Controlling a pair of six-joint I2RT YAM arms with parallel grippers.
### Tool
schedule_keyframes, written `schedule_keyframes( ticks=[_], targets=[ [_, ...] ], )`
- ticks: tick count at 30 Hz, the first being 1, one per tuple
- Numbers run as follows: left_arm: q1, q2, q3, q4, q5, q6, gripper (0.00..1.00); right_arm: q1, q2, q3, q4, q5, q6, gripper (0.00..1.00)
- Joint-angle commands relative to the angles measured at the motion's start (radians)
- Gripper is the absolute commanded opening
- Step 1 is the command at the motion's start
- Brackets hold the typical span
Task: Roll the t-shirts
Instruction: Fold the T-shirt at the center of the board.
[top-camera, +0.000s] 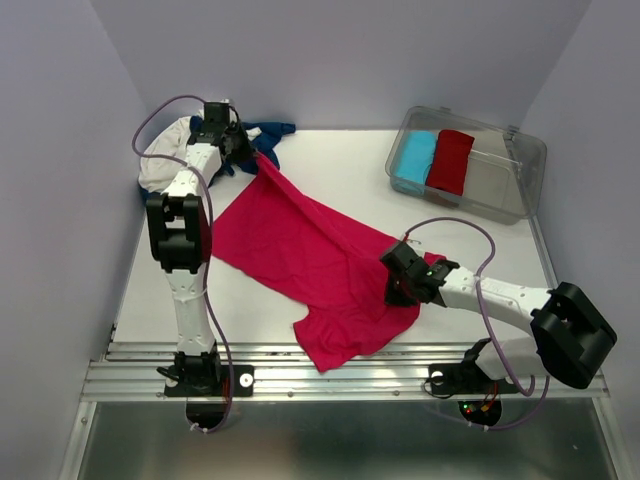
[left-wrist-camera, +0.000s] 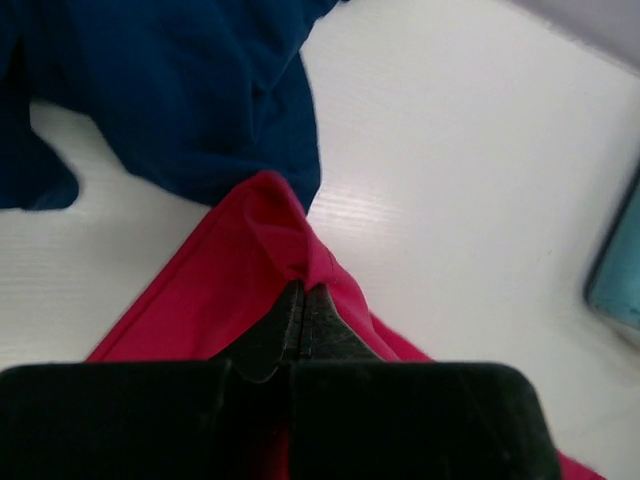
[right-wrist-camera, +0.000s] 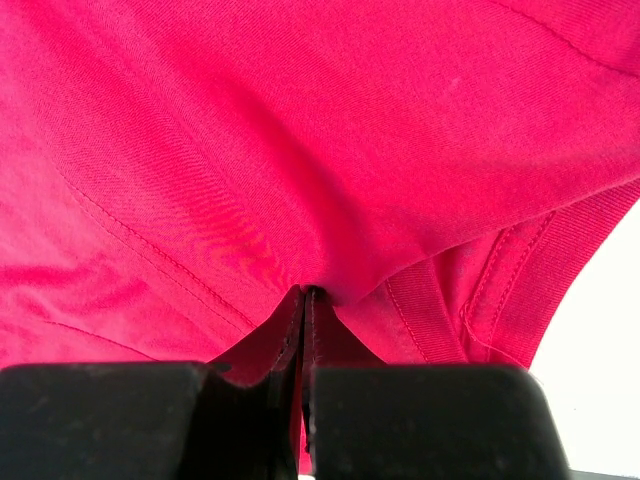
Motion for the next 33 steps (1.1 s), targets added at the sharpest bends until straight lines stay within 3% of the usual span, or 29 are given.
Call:
schedule_keyframes(
  ticks=[1,17,28,29,30,32,33],
  targets=[
    [0.045,-0.136,-0.143,0.031,-0.016,0.045,0.0,0.007,-0.024,0.002,-0.014,0.033,0.022,0.01],
    [0.11,-0.206,-0.41,0.062,-0.057,0.059,0.0,0.007,-0.038,-0.004,-0.019,0.031,0.005,0.01],
    [0.116,-0.193,-0.429,0.024,-0.112,0.059,0.0,0.007,-0.044,-0.007,-0.023,0.033,-0.007,0.01],
    [0.119,-0.186,-0.421,0.011,-0.117,0.057,0.02,0.007,-0.045,-0.007,-0.025,0.031,-0.01,0.01],
    [0.119,-0.177,-0.406,-0.016,-0.126,0.057,0.17,0.007,-0.047,-0.004,-0.034,0.041,-0.01,0.06],
    [0.122,-0.18,-0.399,-0.035,-0.144,0.062,0.35,0.007,-0.056,0.004,-0.054,0.054,-0.01,0.2],
    [0.122,-0.206,-0.404,-0.033,-0.155,0.063,0.46,0.007,-0.071,0.01,-0.08,0.077,-0.01,0.31]
  ],
)
